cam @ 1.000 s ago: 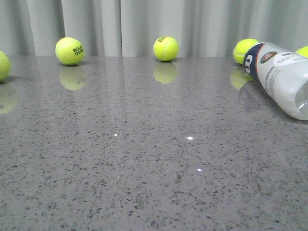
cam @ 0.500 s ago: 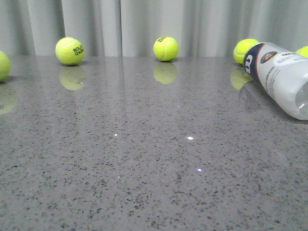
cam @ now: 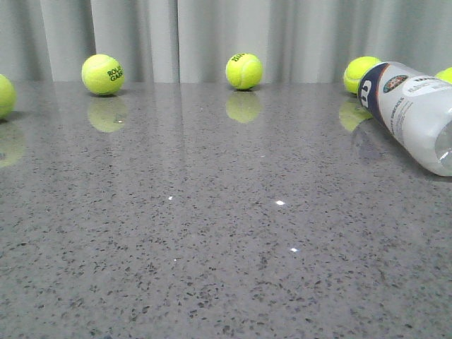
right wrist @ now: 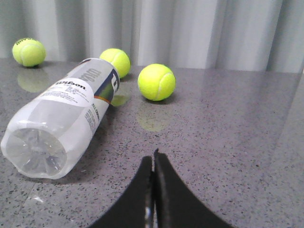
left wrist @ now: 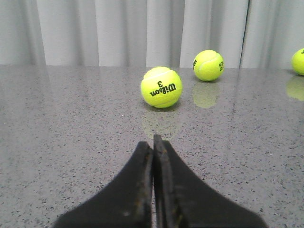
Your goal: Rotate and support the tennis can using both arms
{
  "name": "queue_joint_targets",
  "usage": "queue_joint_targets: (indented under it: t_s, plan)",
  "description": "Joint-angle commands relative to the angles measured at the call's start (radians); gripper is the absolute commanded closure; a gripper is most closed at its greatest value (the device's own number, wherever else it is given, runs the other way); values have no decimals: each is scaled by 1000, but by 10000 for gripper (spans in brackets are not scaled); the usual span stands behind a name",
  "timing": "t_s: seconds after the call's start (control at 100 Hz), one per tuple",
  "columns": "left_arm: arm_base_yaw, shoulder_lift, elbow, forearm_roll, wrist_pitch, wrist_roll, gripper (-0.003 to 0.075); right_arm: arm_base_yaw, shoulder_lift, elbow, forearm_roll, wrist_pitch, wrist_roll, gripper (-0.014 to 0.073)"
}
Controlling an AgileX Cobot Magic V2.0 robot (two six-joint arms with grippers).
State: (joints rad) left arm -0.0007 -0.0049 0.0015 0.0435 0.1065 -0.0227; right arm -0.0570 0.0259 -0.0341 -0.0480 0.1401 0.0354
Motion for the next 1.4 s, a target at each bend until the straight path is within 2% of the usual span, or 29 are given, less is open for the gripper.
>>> queue_joint_targets:
  t_s: [0.0,0.1,0.29,0.38,0.43,0.48,0.6,0.67,0.77,1.13,1.39]
  plan:
    - [-8,-35,43,-9,-76,-8,739,0,74,-89,-18,-19,-11,653]
    - [-8,-35,43,-9,-76,-8,739,0,160,-169,-12,44,-11,653]
    - [-8,-35,43,-9,-76,-8,739,0,348,-357,-7,255,-11,646]
    - [-8,-35,43,-9,-76,-8,739,0,444,-450,-6,334,-11,593]
    - [-8,-35,43,-9,-76,-8,739,0,493,-501,-3,380,-11,522]
    - [-8,-35,43,-9,-76,-8,739,1,540,-560,2,416,-11,414]
    - [-8,-35,43,-9,-76,-8,739,1,639,-682,21,494,-11,55]
    - [-8,-35,43,-9,-76,-8,739,1,694,-744,26,523,-13,-77]
    - [-8,-35,43,-9,-76,-8,739,1,773,-828,59,577,-17,-41]
    - [-8,-35,43,-9,-76,-8,738,1,1112,-1095,285,816,-21,-41]
    - [-8,-35,43,-9,-76,-8,739,2,1333,-1228,449,875,-92,-41]
